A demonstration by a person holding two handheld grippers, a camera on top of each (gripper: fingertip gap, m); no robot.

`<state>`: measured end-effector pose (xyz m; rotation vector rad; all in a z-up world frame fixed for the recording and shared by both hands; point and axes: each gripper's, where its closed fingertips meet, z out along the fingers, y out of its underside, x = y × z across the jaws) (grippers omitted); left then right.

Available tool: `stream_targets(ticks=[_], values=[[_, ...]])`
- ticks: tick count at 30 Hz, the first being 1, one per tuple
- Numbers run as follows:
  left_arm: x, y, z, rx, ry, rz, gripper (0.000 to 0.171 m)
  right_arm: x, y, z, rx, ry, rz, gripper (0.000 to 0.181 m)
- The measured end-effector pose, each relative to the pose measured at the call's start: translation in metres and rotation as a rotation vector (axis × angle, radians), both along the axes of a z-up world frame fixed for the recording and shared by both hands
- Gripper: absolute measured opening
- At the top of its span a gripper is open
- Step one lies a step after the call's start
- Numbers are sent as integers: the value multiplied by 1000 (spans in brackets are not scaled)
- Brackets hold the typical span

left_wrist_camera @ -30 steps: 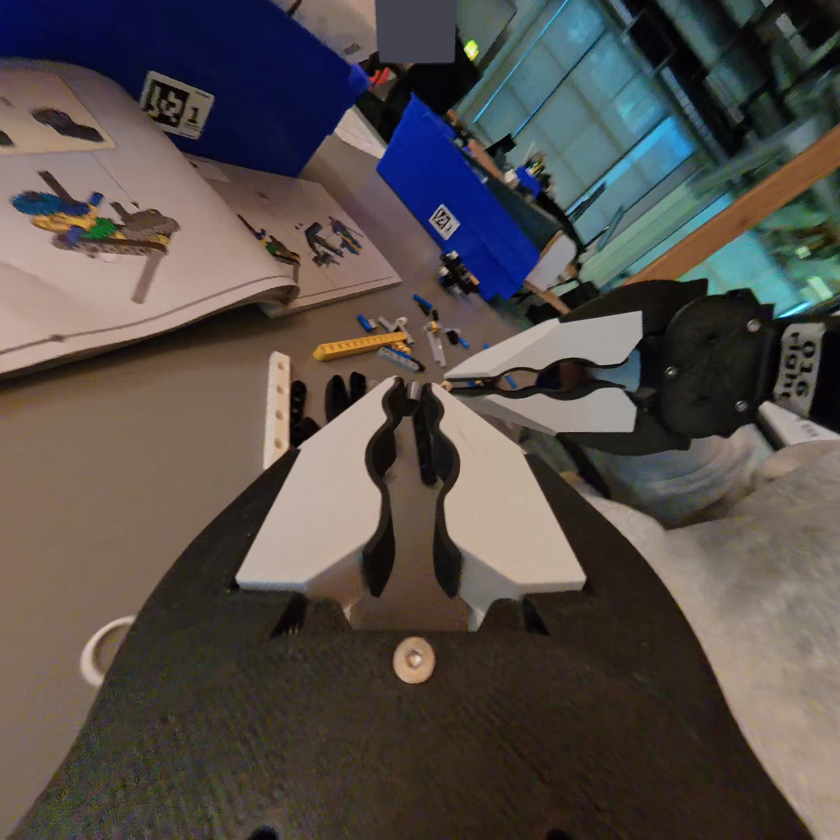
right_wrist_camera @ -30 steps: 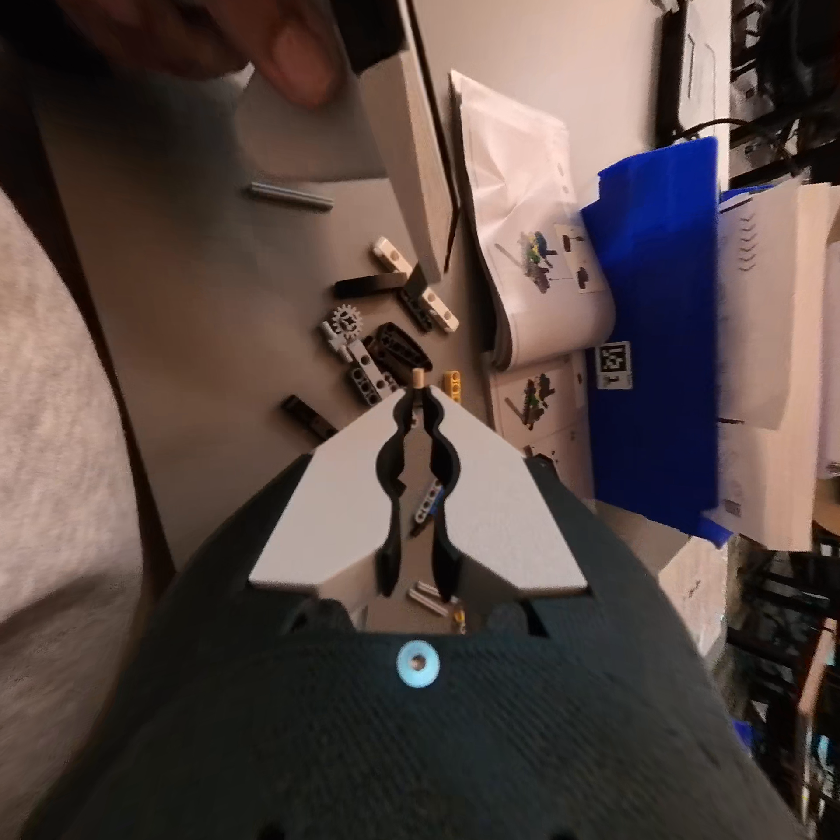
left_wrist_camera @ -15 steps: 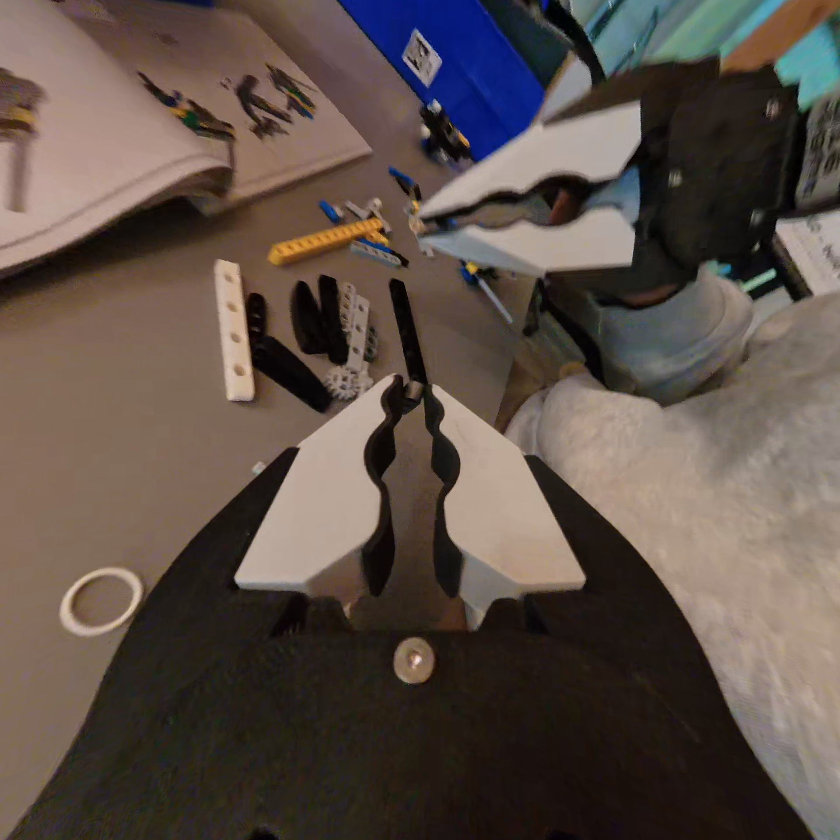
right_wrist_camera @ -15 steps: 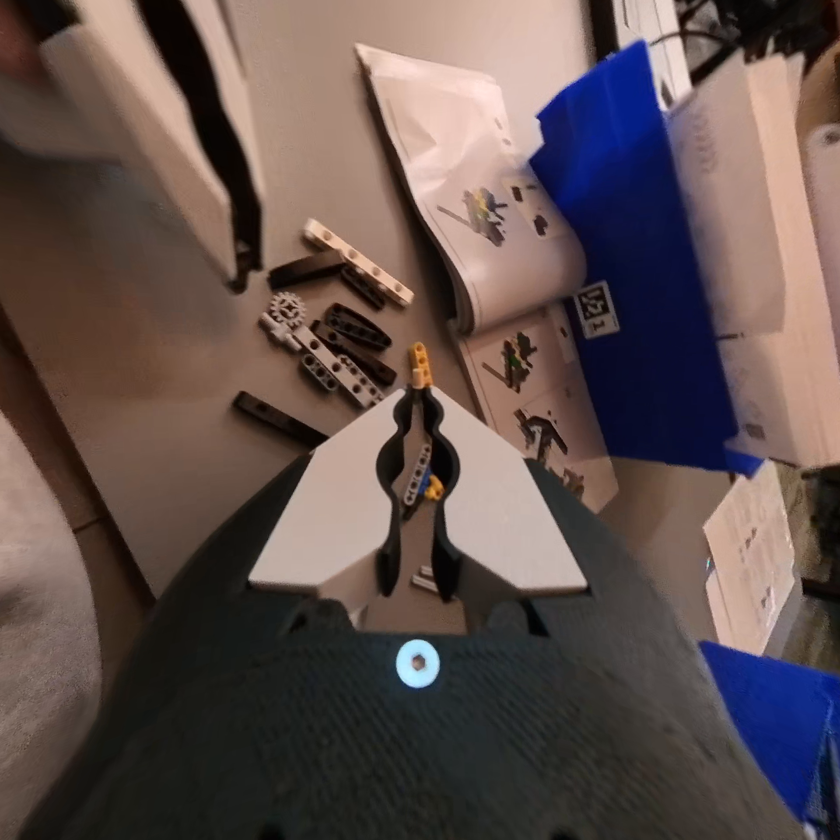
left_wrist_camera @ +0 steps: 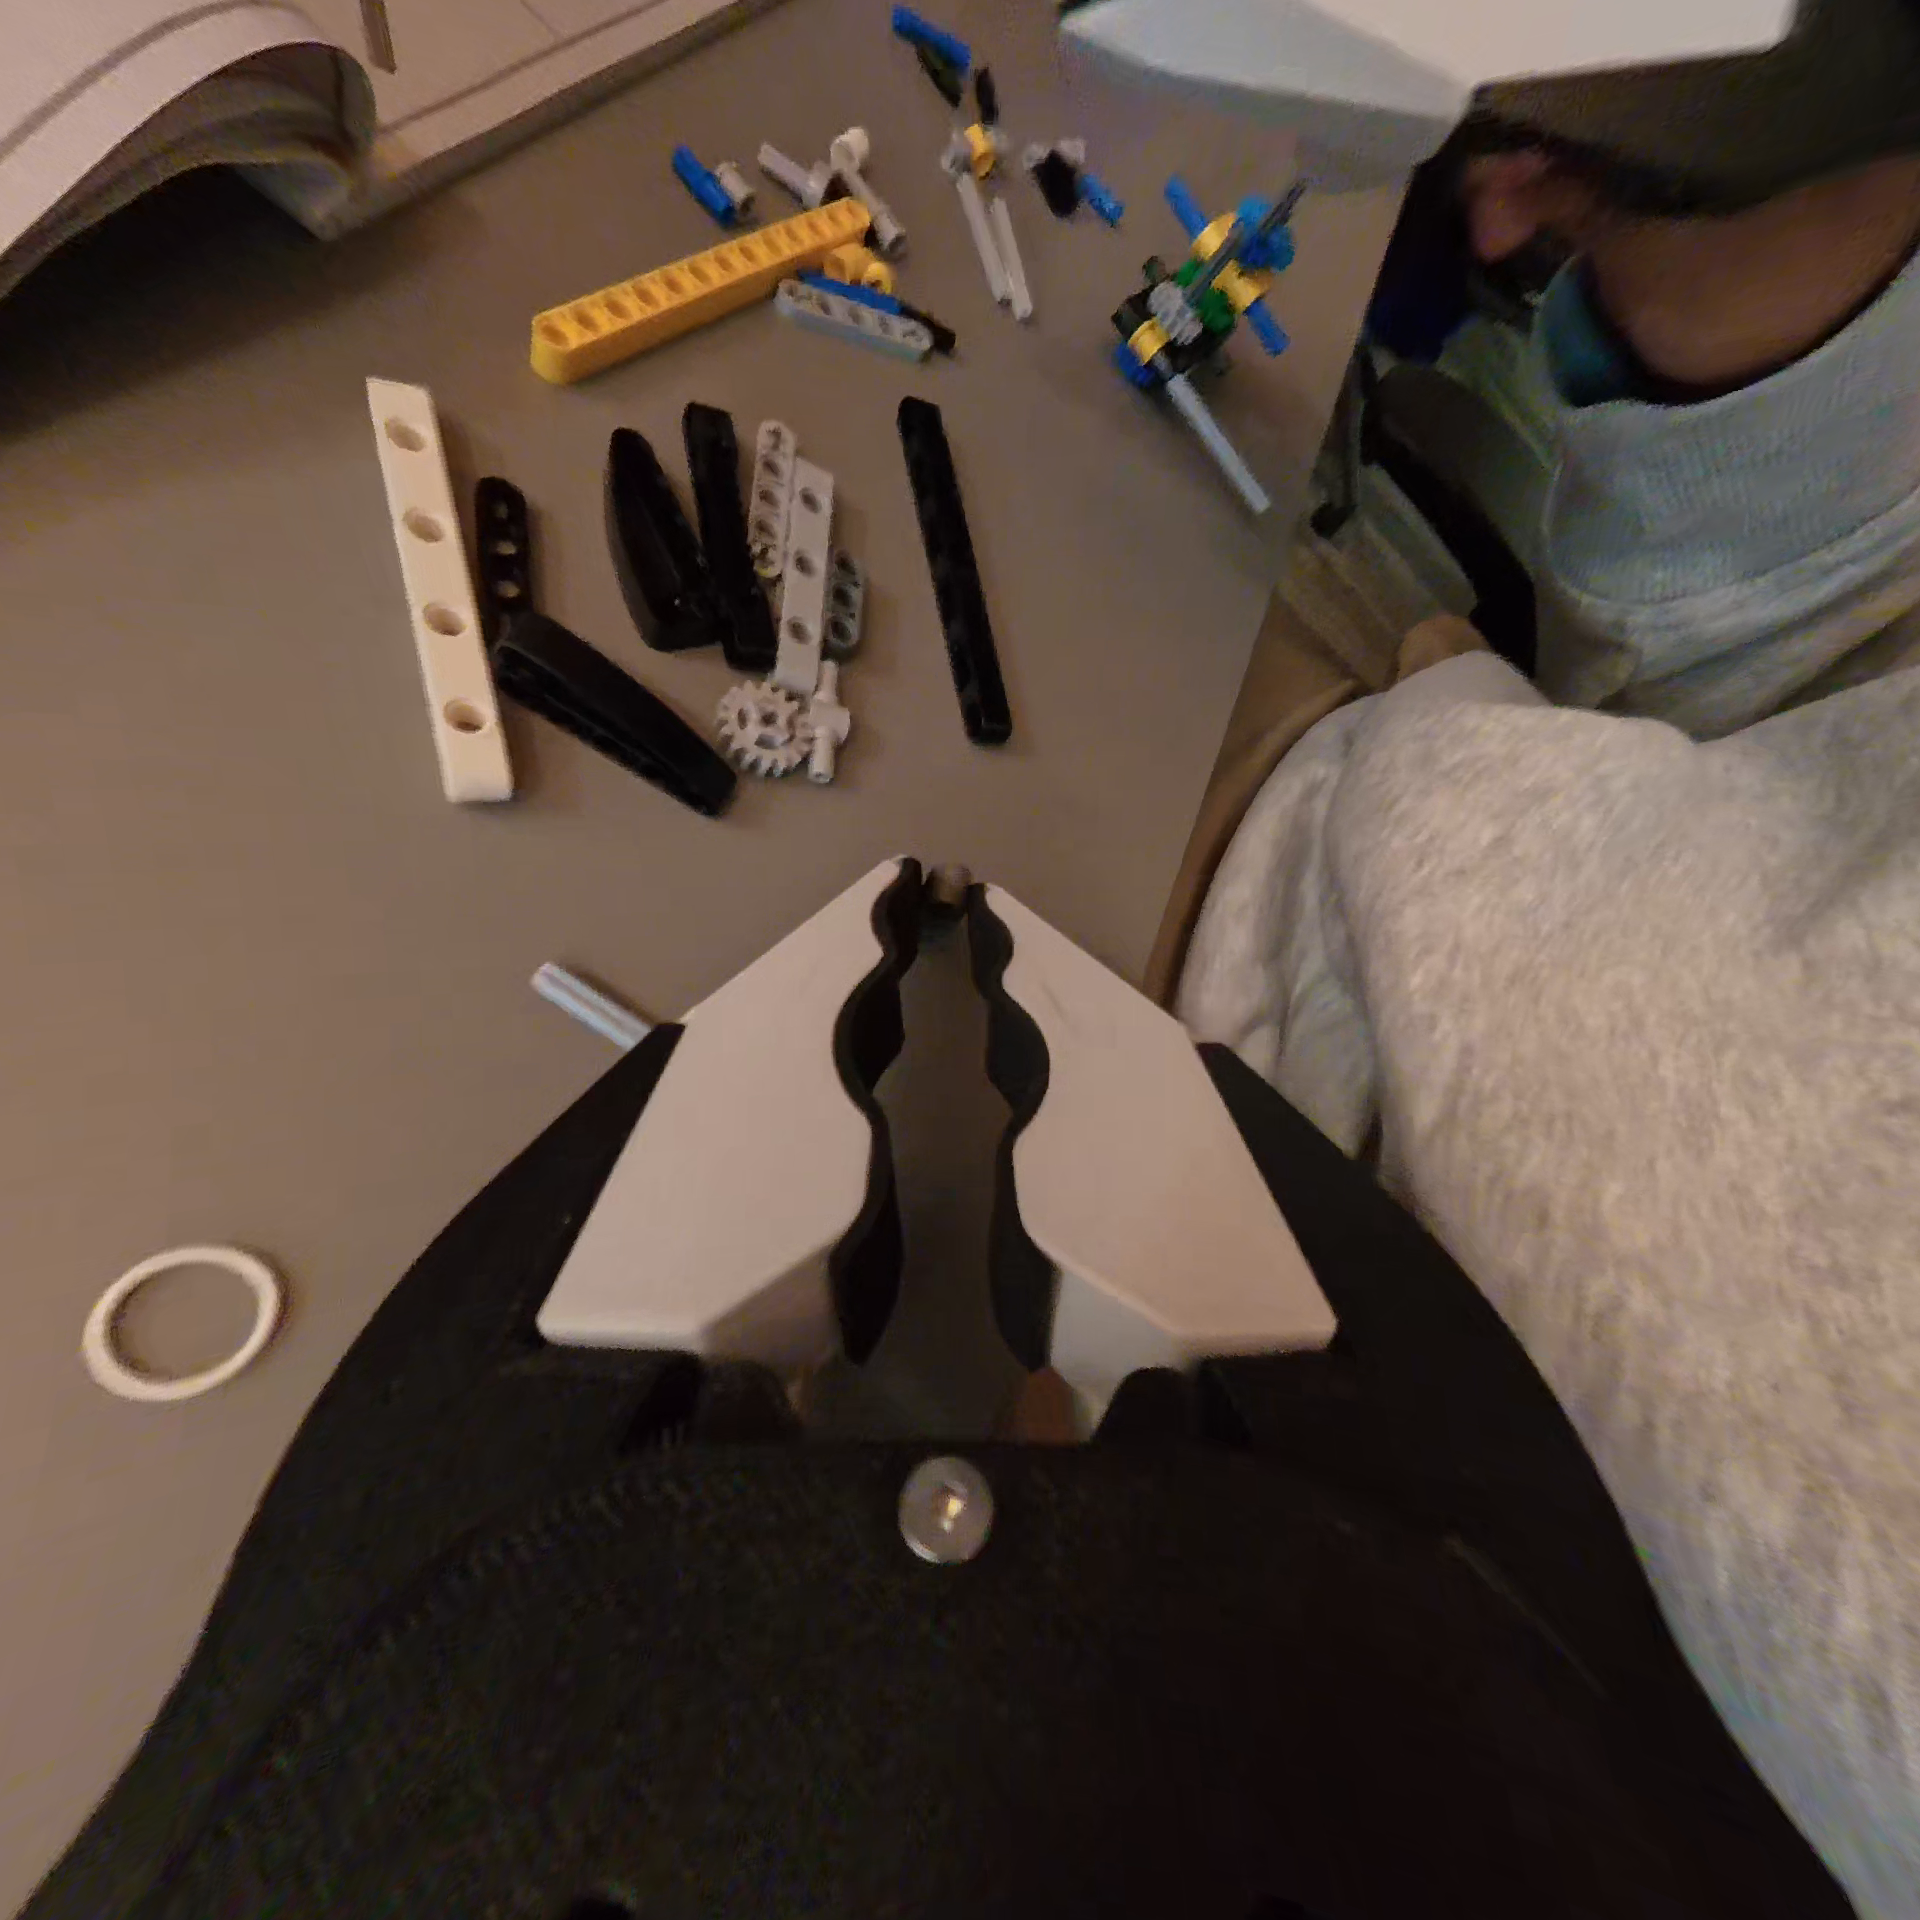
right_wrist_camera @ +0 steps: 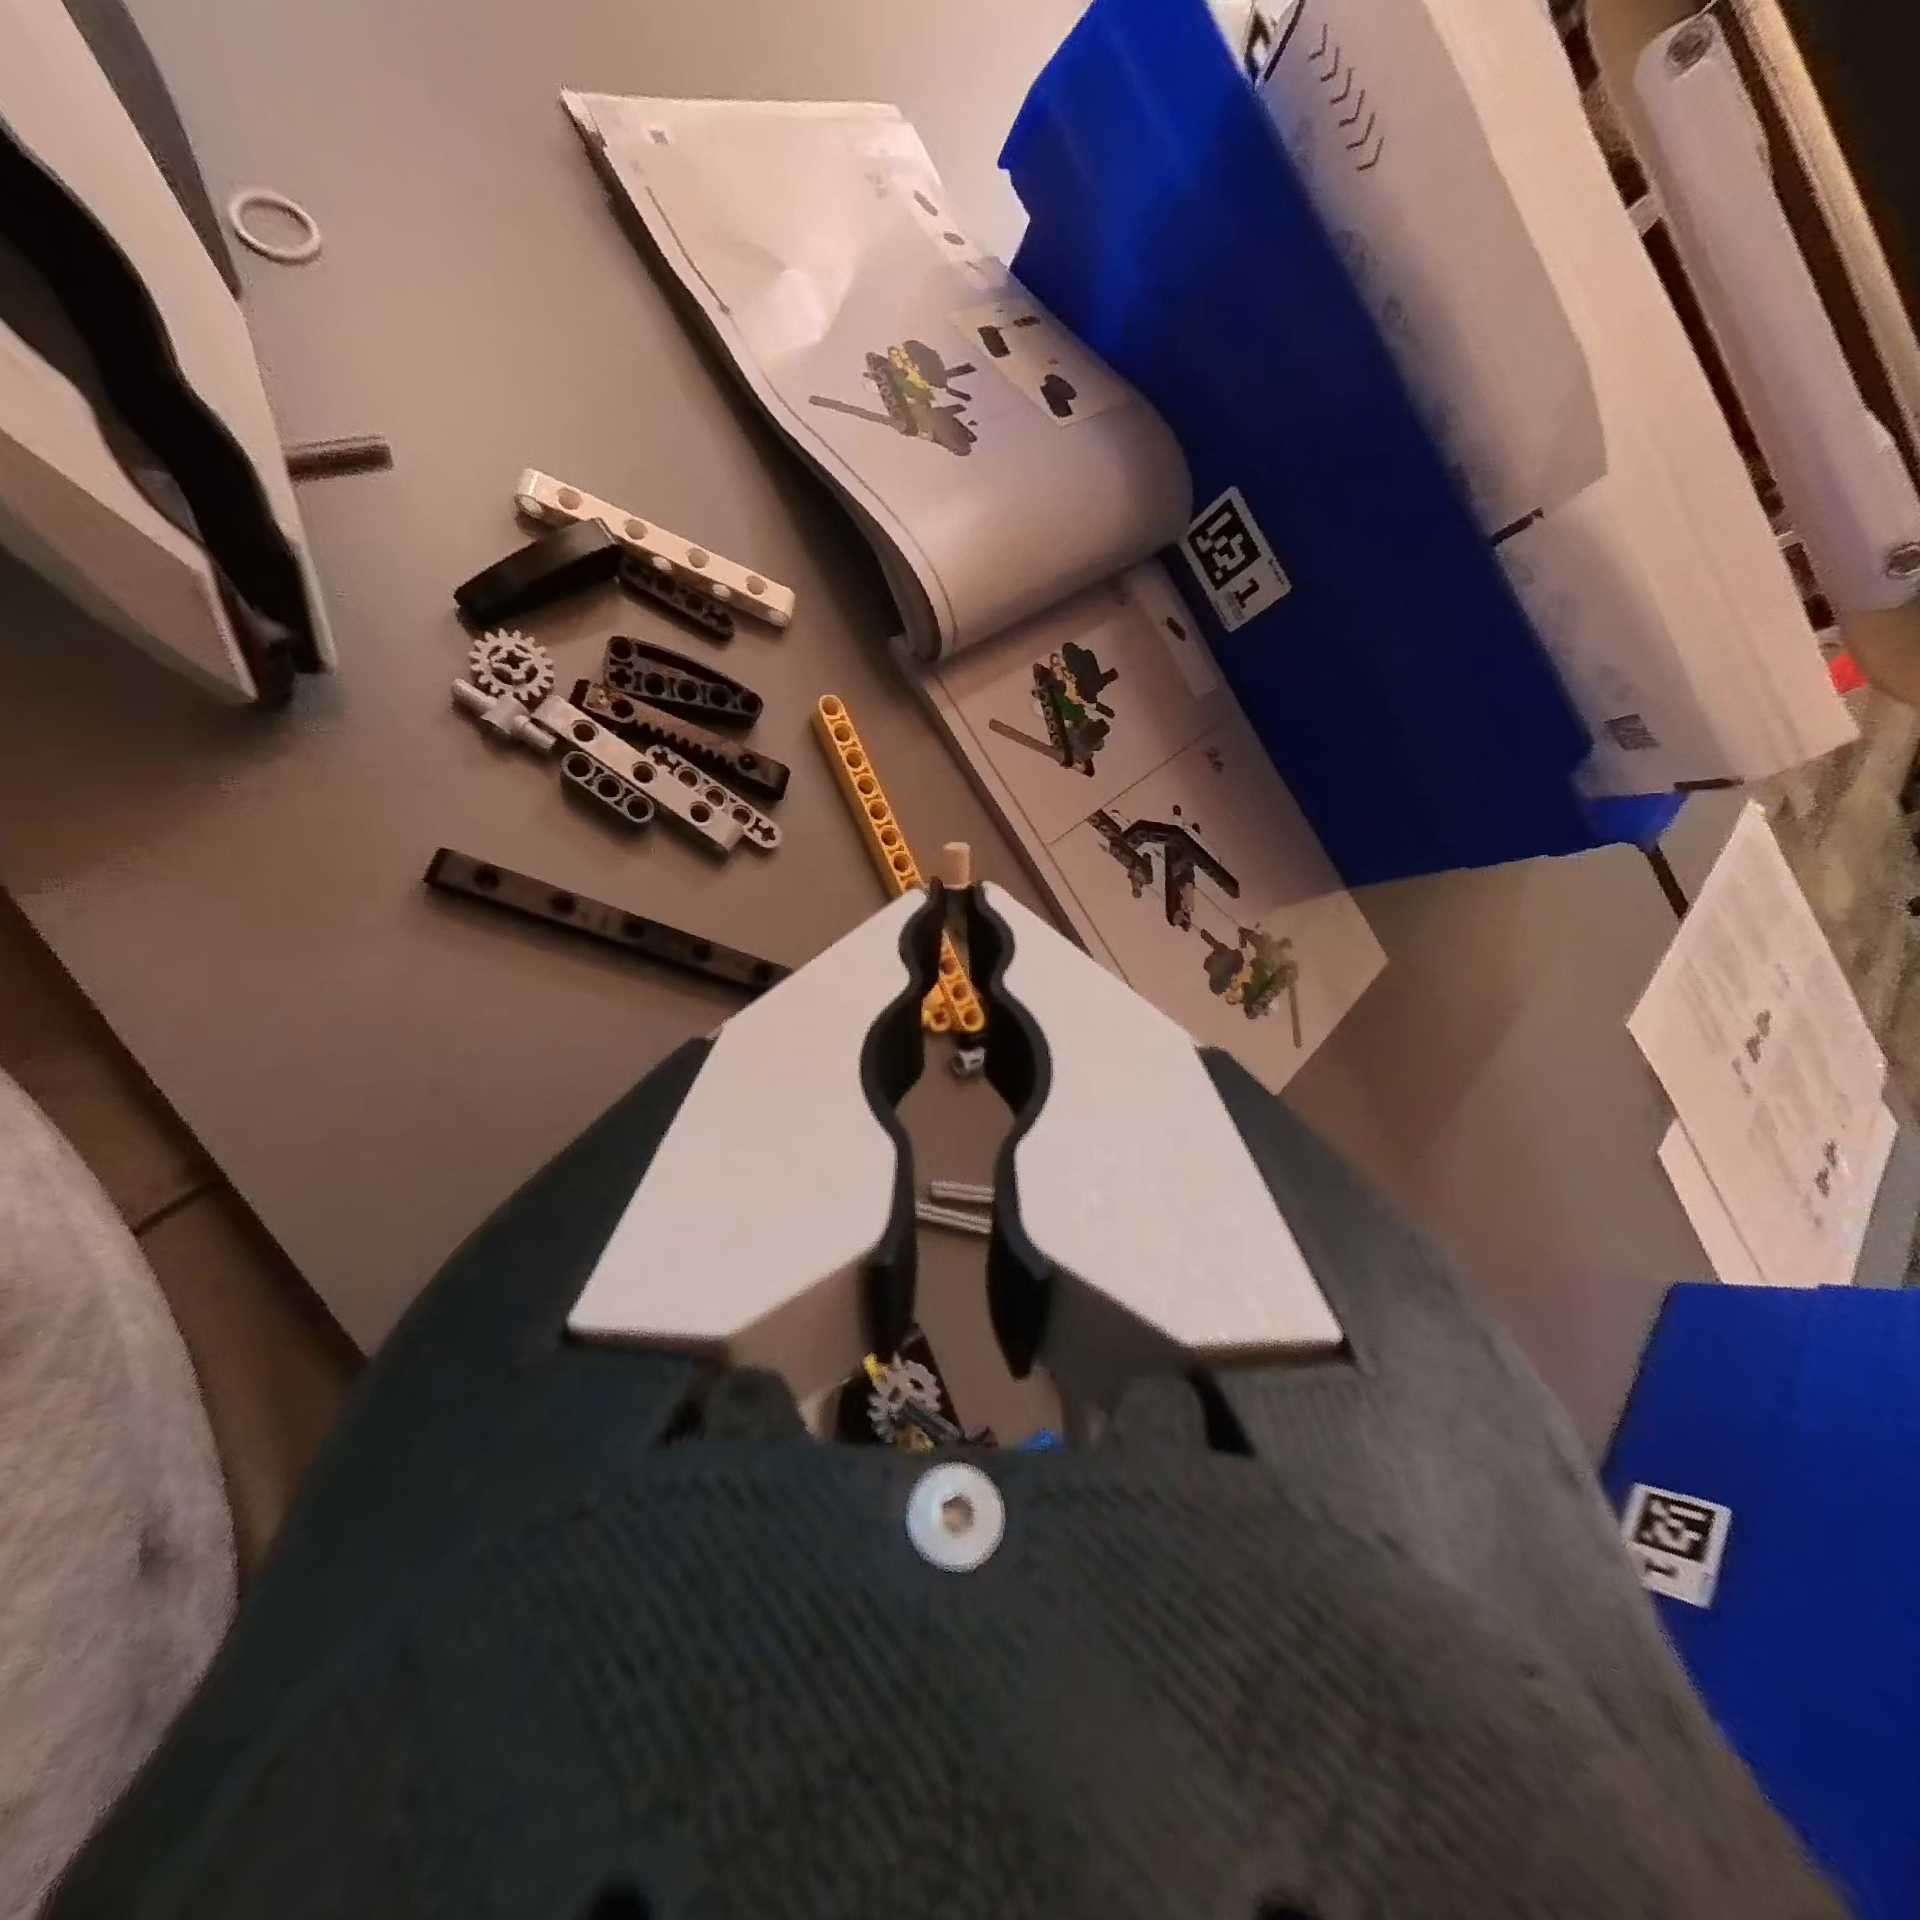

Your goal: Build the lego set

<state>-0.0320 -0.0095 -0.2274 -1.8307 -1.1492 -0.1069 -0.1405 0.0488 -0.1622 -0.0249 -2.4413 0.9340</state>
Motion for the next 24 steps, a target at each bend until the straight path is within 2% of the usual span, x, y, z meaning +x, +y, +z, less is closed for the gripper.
stream_targets(ticks=[15,24], values=[[4,-14,4,-19,14,24,10,2,-4,0,-9,-17,6,3],[17,-13,-1,-83,30,-61,9,1,-4,-1,-6,-15,7,3]])
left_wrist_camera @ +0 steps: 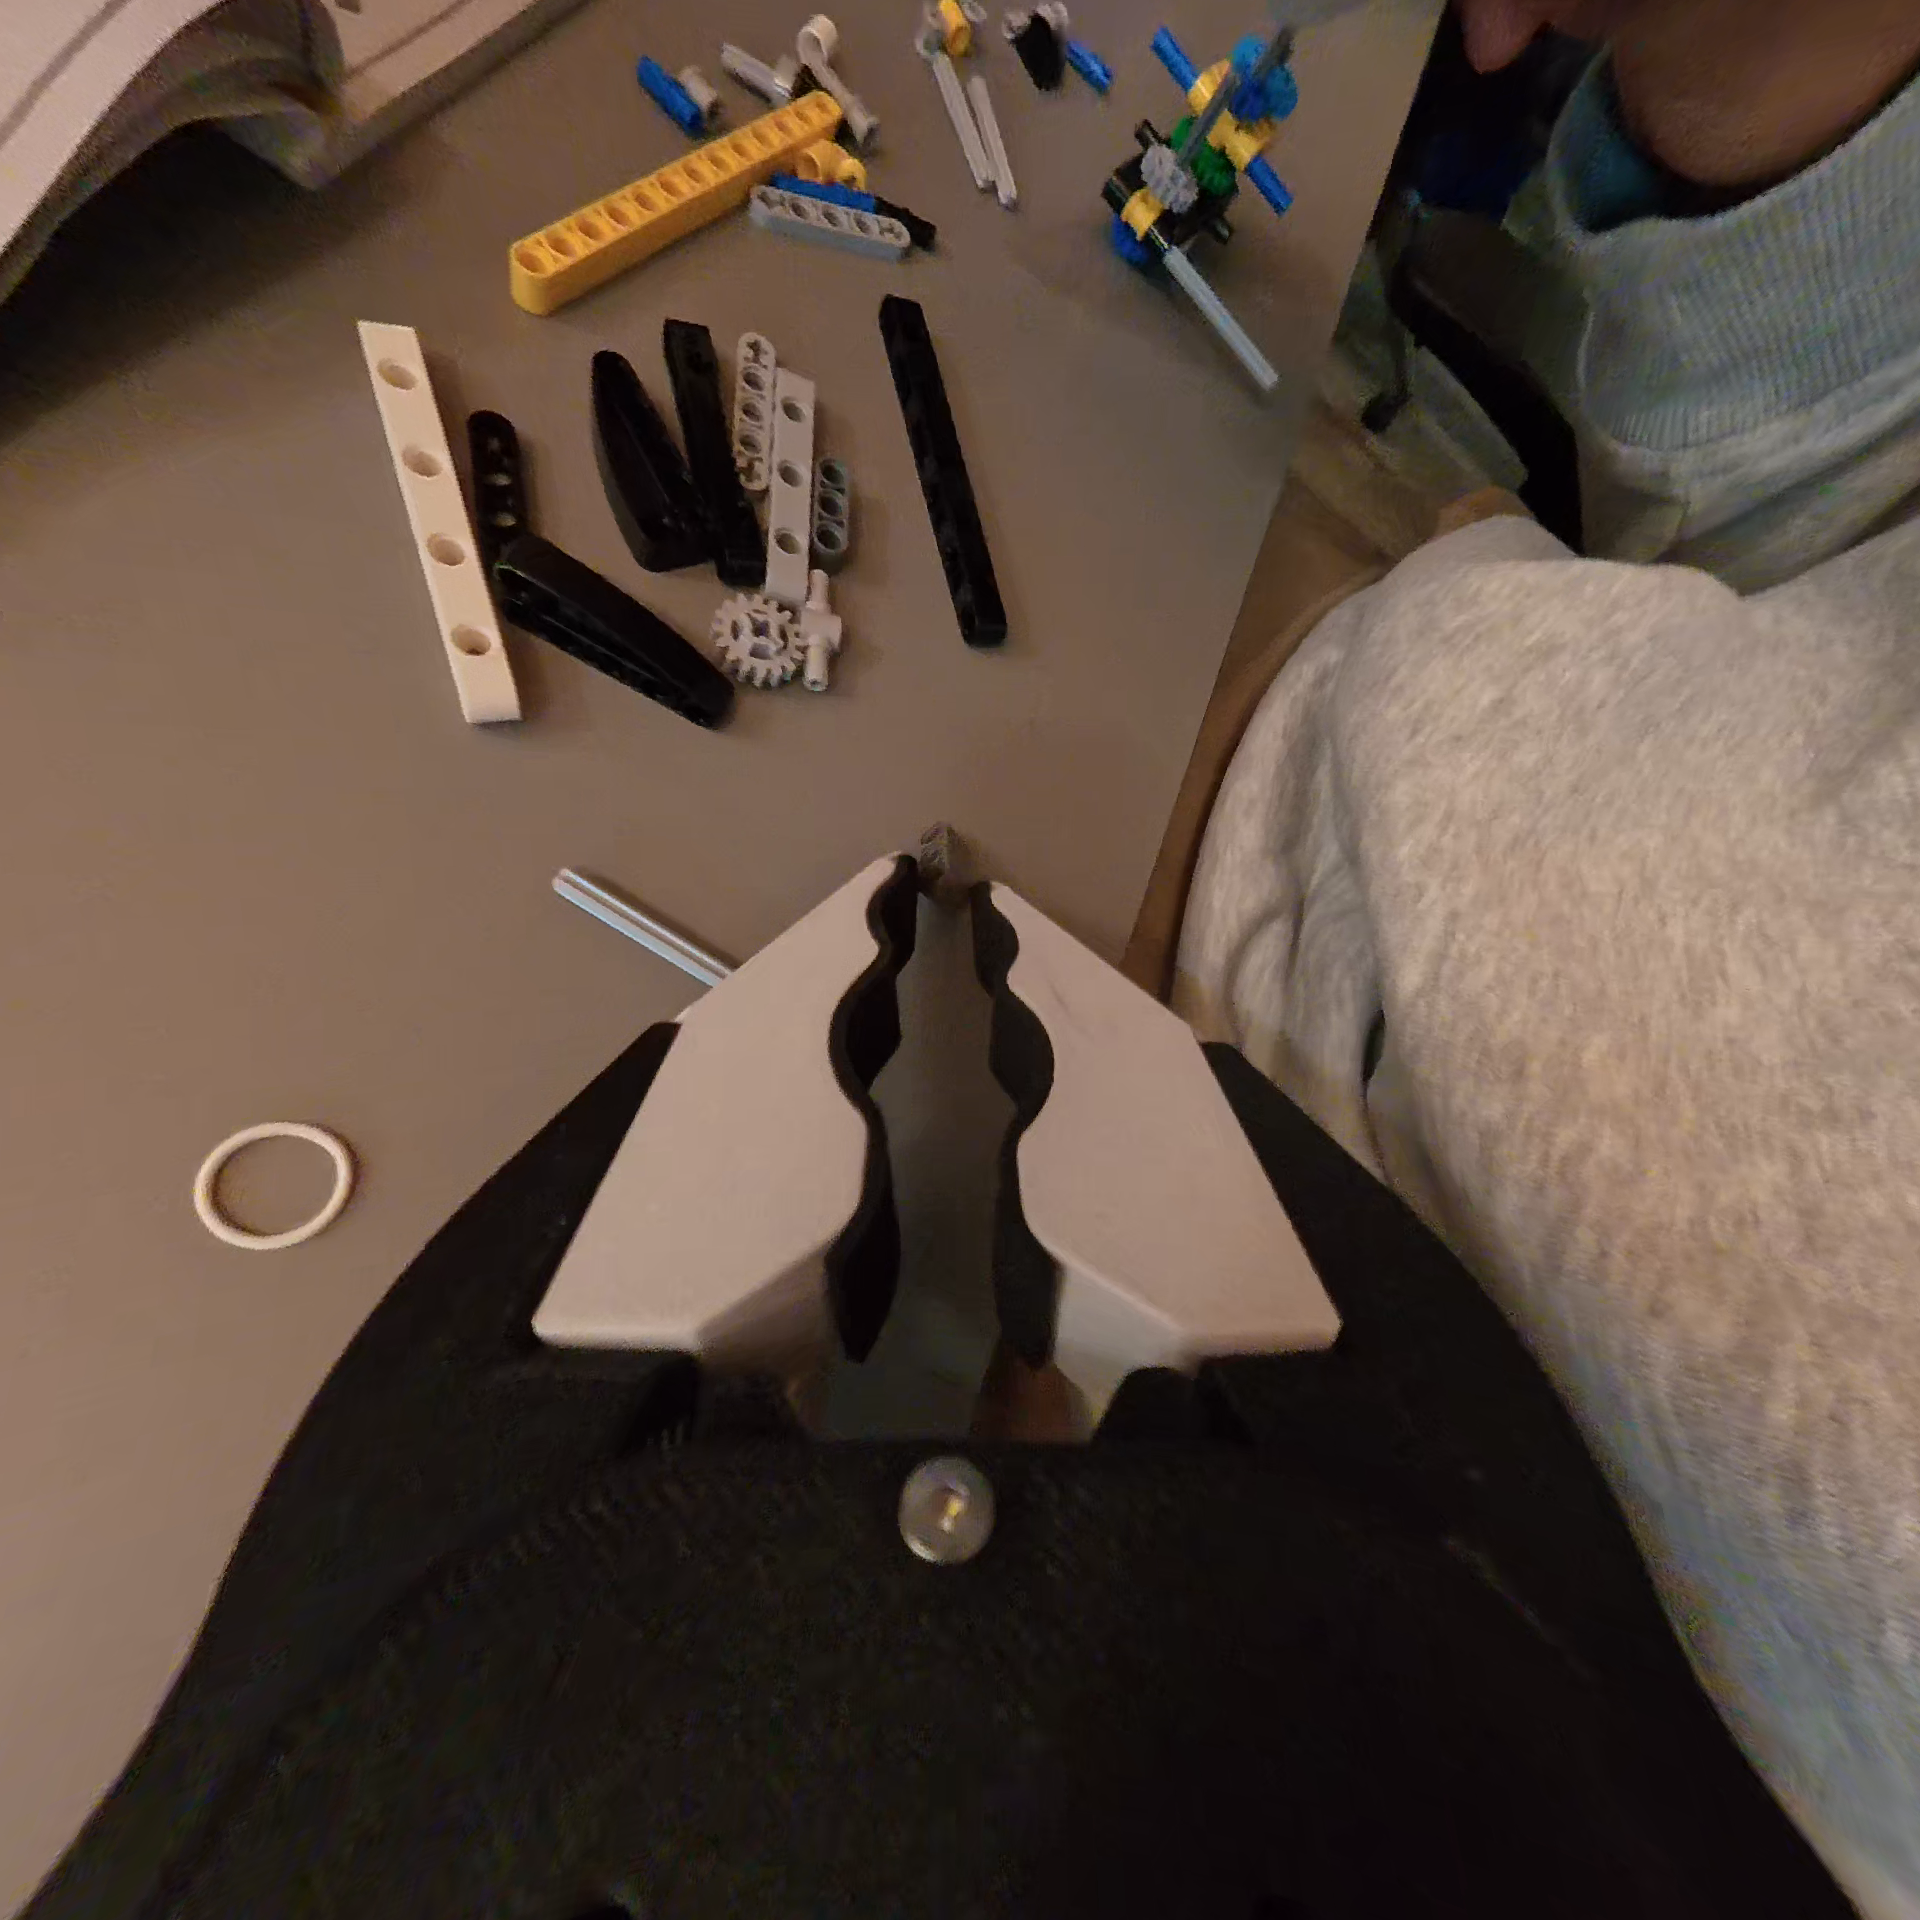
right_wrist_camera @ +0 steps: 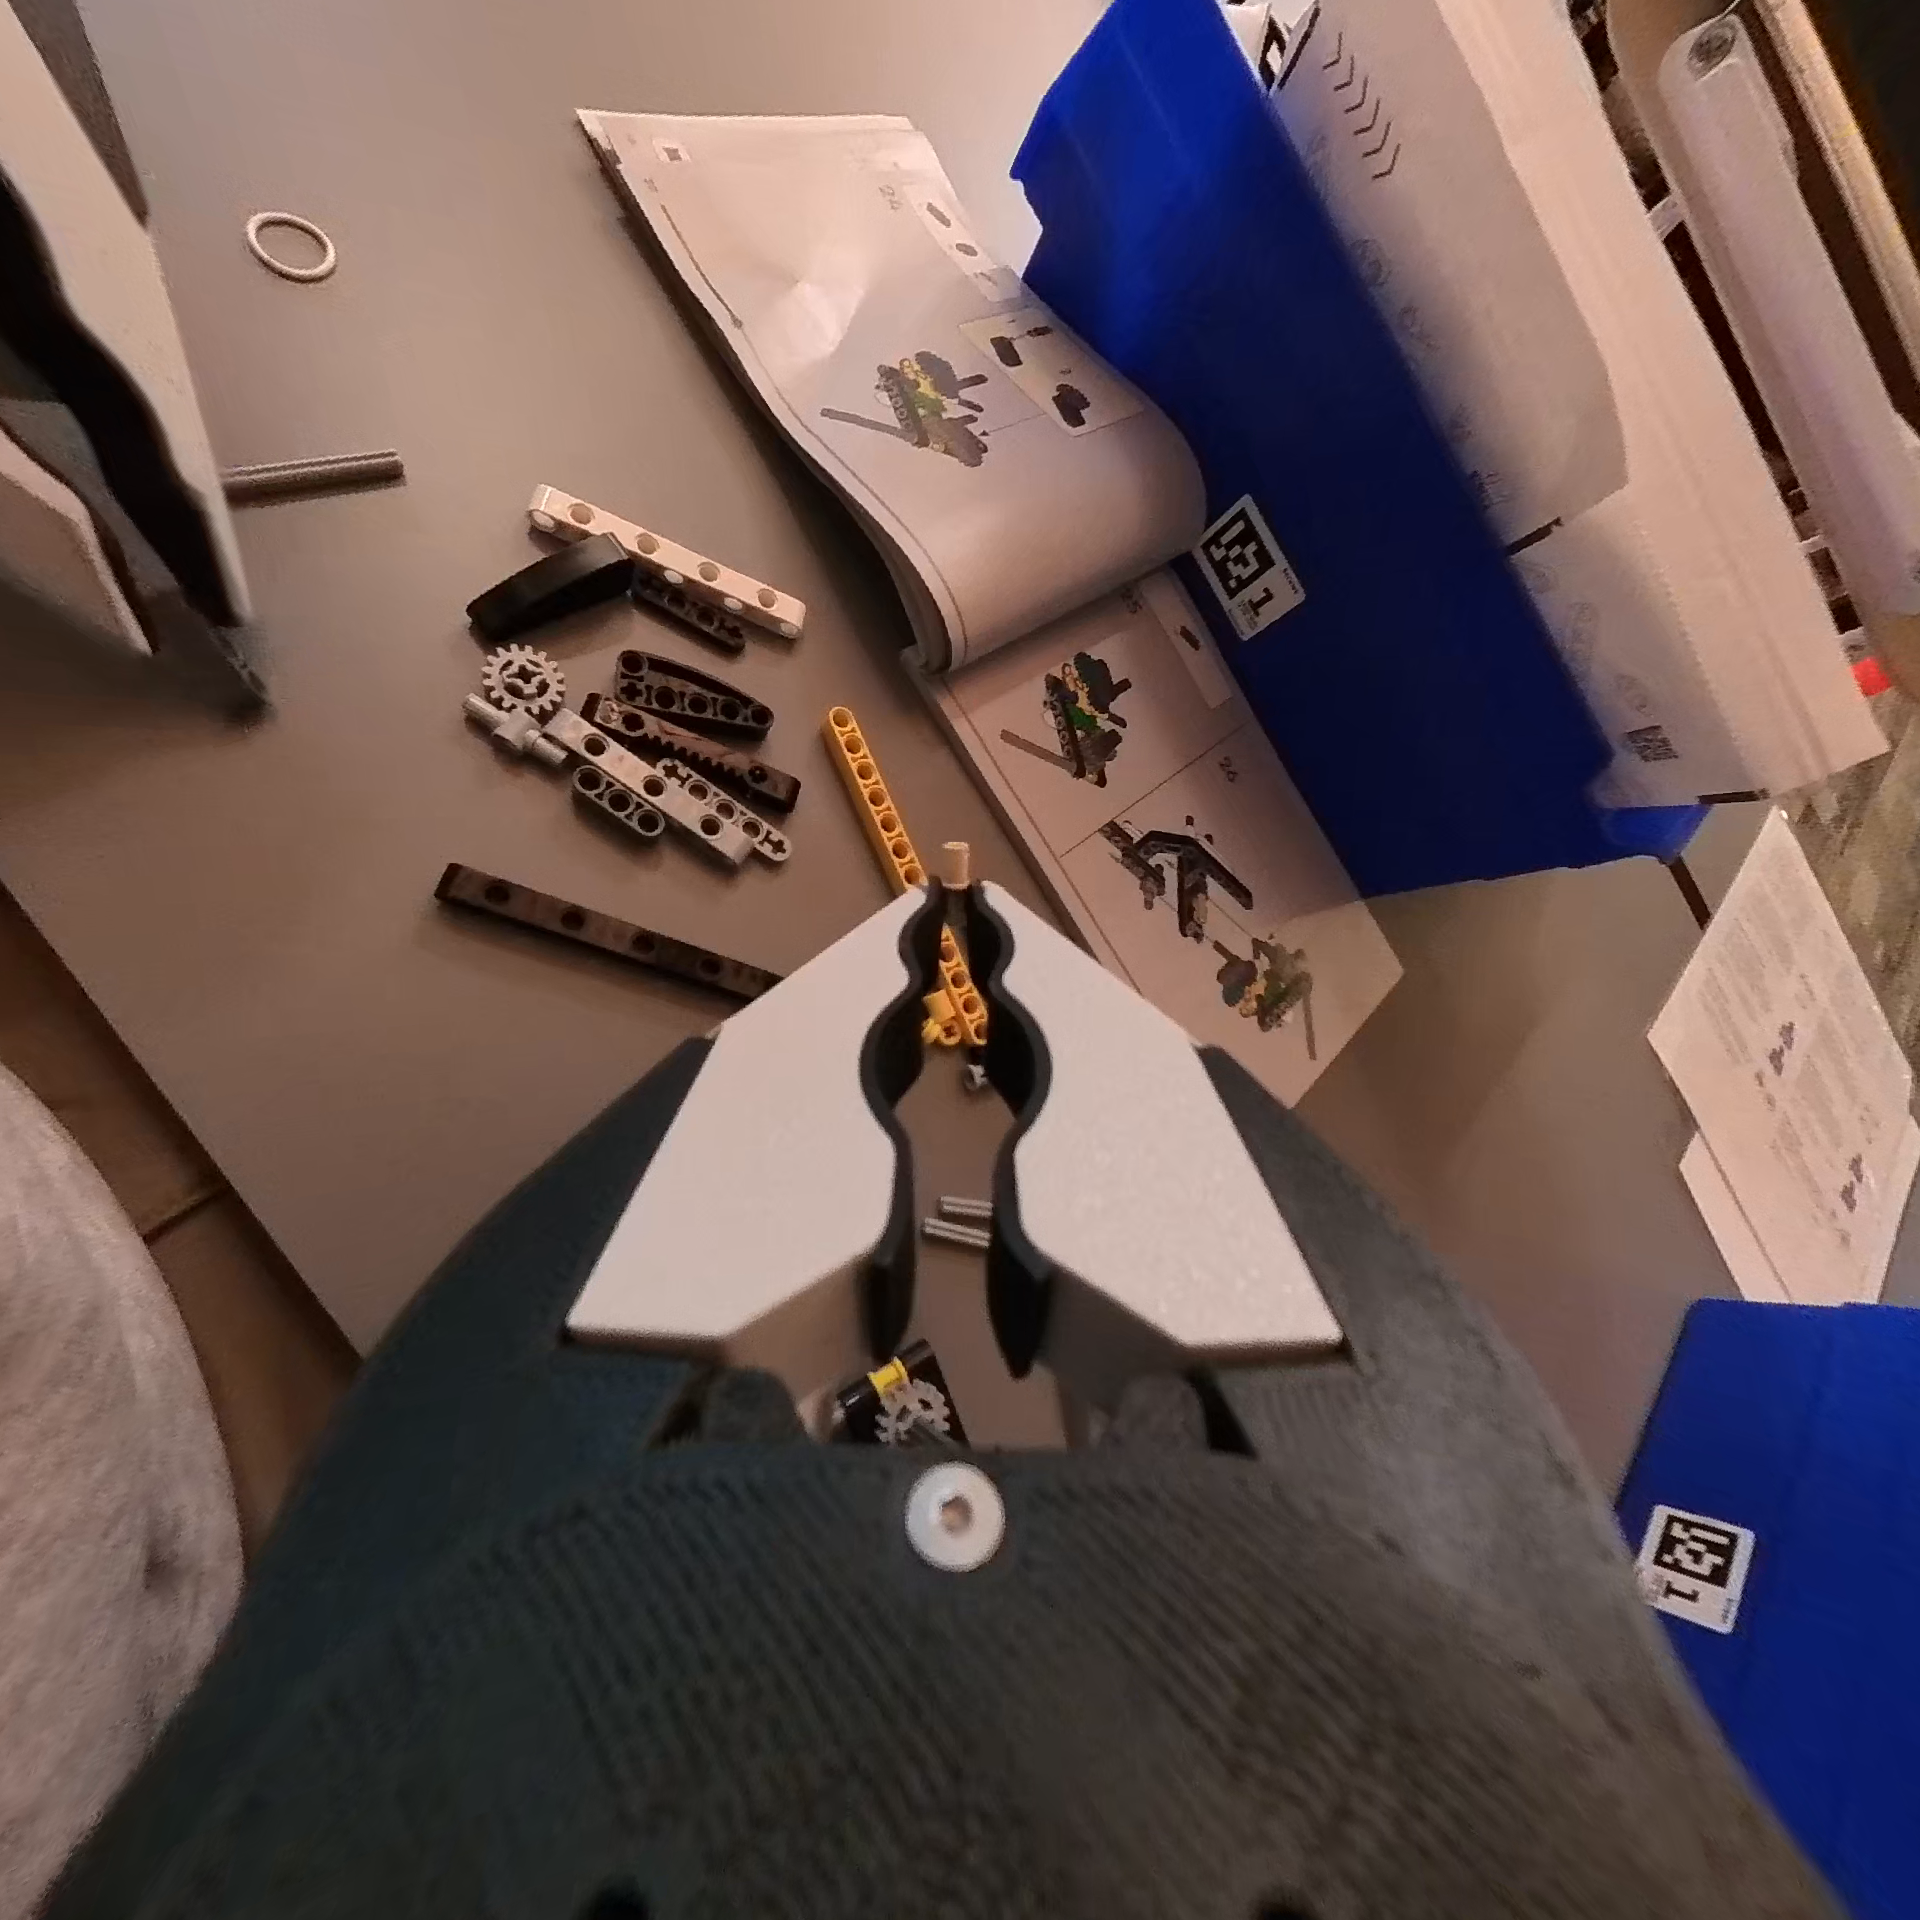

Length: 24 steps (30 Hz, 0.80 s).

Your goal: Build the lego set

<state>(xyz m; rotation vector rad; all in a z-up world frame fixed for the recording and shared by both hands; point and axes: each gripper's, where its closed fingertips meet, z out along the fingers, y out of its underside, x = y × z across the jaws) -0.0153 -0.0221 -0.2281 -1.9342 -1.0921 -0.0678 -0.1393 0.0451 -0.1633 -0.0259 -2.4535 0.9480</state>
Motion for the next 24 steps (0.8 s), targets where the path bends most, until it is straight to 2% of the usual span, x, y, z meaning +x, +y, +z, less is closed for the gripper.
stream_targets(ticks=[6,24], values=[[6,4,-4,-57,19,-54,9,0,1,1,-2,3,-1,2],[-1,5,-5,-71,44,-29,7,3,-1,2,-17,-7,12,2]])
